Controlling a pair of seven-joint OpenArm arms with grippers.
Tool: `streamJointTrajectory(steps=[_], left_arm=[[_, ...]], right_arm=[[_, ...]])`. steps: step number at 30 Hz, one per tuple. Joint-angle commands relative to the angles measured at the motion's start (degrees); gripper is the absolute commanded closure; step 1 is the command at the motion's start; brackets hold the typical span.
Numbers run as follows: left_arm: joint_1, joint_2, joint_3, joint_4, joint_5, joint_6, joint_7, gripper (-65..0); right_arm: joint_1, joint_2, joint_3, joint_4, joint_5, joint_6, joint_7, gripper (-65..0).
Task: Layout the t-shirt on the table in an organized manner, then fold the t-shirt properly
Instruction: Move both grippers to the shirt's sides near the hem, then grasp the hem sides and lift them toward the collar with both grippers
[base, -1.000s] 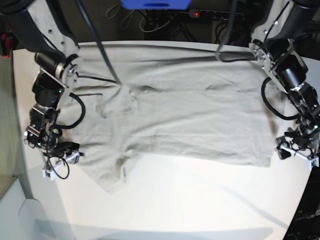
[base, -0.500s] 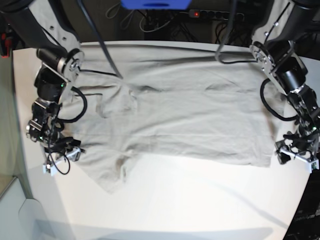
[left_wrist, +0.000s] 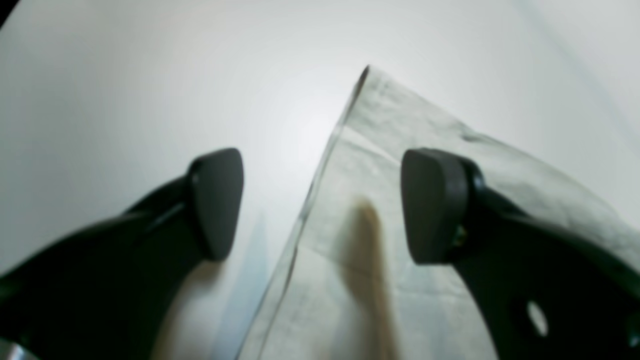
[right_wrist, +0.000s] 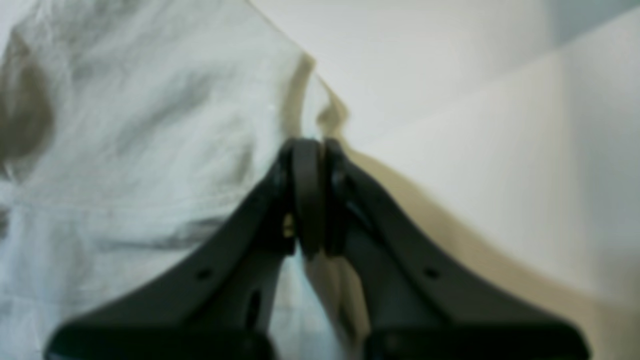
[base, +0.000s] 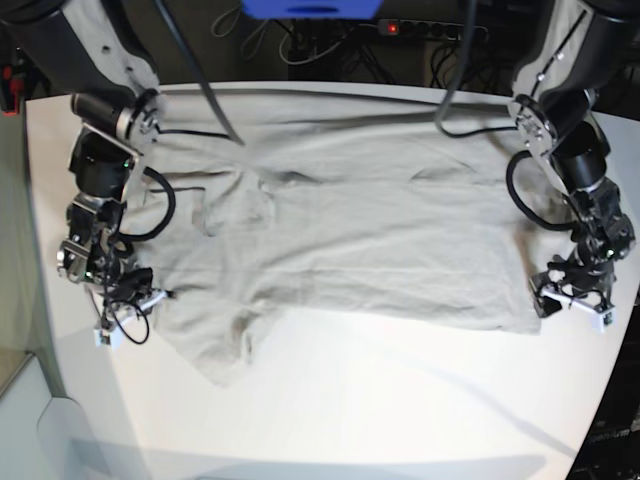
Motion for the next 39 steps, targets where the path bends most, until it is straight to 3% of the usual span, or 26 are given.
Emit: streamJointTrajectory(steps=[1, 7, 14, 24, 30, 39], left_arm=[[-2.7, -1.0, 1.4, 0.2, -0.6, -0.2, -2.2, -48.1], [-3.8, -1.8, 7.9, -4.6, -1.1, -0.2, -9.4, -48.1], [-6.9, -1.8, 8.1, -10.3, -0.7, -0.2, -17.3, -48.1], [-9.2, -1.7, 8.2, -15.8, -0.6, 0.1, -17.4, -47.9], [-7.0, -2.8, 8.2, -15.9, -0.6, 9.1, -17.3, -48.0], [-6.0, -2.5, 8.2, -20.0, -0.6, 9.4, -17.3, -47.9]], right_arm=[[0.5, 0.0, -0.2, 0.1, -0.7, -0.6, -2.6, 0.0], [0.4, 0.7, 0.3, 0.5, -0.6, -0.5, -2.6, 0.0], [-1.8, 1.4, 0.2, 4.6, -0.5, -0.4, -2.6, 0.0], [-1.9, 1.3, 0.0, 5.3, -0.5, -0.4, -2.6, 0.0], [-1.7, 1.3, 0.0, 5.3, -0.5, -0.4, -2.6, 0.0], [-1.6, 1.3, 0.0, 5.3, -0.5, -0.4, -2.7, 0.0]])
